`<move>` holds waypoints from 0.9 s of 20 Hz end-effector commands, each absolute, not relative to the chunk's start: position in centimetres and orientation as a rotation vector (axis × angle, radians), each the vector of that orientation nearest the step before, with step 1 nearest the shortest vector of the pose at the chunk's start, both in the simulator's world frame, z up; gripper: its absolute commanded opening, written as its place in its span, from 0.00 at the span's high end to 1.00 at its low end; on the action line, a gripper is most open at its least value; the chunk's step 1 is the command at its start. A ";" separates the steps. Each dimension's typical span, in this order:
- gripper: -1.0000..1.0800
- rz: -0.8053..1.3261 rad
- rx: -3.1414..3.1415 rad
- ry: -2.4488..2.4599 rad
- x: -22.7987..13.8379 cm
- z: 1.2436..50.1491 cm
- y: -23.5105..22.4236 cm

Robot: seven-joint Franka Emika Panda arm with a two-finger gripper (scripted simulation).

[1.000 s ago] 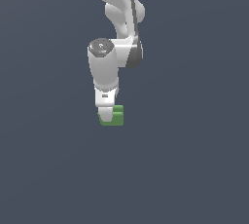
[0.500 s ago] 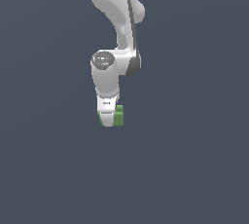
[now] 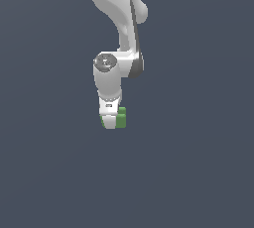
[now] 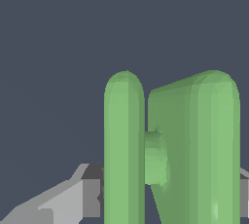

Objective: Pick up the object and move it to a goal position.

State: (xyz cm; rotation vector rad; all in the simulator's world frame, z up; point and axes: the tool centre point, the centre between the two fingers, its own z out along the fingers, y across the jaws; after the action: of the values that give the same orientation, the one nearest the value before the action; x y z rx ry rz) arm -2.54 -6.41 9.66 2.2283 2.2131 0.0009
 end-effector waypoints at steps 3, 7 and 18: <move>1.00 0.001 2.228 2.213 -2.5 9.7 -6.4; 1.00 0.001 2.228 2.213 -2.7 9.9 -5.9; 1.00 -0.003 2.227 2.213 -5.5 13.4 2.0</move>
State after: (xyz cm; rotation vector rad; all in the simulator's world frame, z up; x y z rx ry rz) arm -4.98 0.37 12.66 2.2299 2.2118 -0.0030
